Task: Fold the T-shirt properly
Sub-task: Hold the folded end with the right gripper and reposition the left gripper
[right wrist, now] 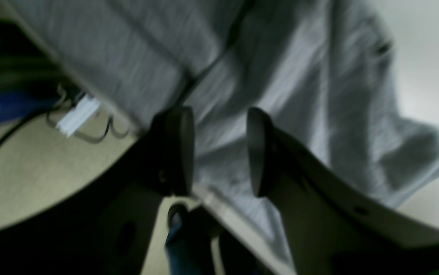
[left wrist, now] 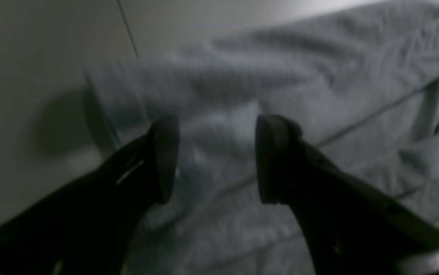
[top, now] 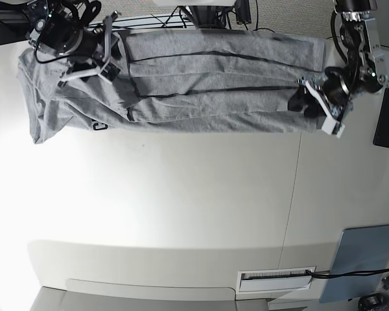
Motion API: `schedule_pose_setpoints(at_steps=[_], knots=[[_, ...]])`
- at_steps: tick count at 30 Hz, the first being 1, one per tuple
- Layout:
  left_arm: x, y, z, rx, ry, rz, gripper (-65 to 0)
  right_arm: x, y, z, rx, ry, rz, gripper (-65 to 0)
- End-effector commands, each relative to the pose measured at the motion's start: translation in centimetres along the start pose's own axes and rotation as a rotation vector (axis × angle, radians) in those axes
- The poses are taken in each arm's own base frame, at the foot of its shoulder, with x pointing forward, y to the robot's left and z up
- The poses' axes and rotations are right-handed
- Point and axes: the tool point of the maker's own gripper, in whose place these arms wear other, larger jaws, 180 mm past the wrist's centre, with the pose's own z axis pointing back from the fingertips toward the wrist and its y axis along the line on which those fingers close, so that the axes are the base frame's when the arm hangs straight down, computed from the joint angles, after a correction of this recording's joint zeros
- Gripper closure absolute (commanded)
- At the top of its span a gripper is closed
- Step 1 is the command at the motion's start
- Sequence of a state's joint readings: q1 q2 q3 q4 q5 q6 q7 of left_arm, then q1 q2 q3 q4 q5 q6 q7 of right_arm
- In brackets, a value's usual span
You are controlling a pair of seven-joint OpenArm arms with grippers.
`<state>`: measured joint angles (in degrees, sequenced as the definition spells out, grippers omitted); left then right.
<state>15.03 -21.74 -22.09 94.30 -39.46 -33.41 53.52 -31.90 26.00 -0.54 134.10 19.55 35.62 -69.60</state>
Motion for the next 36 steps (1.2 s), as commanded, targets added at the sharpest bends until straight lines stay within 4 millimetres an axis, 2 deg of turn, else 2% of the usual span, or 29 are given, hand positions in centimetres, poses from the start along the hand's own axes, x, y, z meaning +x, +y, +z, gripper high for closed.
schedule_pose_setpoints(at_steps=[1,7,10,14,24,28,30,34,36], knots=[[0.7,0.8,0.7,0.037,-0.028,-0.01,-32.7,0.8,-0.5,0.4,-0.018,-0.031,0.015,-23.1],[-1.1,3.0,2.0,0.148,-0.073,0.104,-32.7,2.3,-1.7,0.5,-0.053,-0.086,0.014,-23.1],[-0.8,3.8,3.2,0.176,-0.161,0.197,-32.7,2.5,-1.7,0.5,-0.051,-0.097,0.01,-23.1],[-0.3,3.7,4.4,0.152,-0.273,0.276,-32.7,2.5,-1.7,0.5,-0.051,-0.096,0.01,-23.1],[-3.1,4.2,4.3,0.188,-0.236,0.373,-32.7,2.3,-1.7,0.5,-0.051,-0.087,0.01,-23.1],[-4.4,5.5,4.9,0.282,-0.215,0.375,-32.7,2.3,-1.7,0.5,-0.051,-0.088,0.009,-23.1],[-4.8,5.4,5.0,0.278,-0.211,0.38,-32.7,2.3,-1.7,0.5,-0.051,-0.087,0.009,-23.1],[-4.0,3.9,5.0,0.192,-0.276,0.405,-32.7,2.3,-1.7,0.5,-0.051,-0.088,0.009,-23.1],[-4.2,3.7,4.7,0.187,-0.29,0.452,-32.7,2.3,-1.7,0.5,-0.051,-0.087,0.009,-23.1]])
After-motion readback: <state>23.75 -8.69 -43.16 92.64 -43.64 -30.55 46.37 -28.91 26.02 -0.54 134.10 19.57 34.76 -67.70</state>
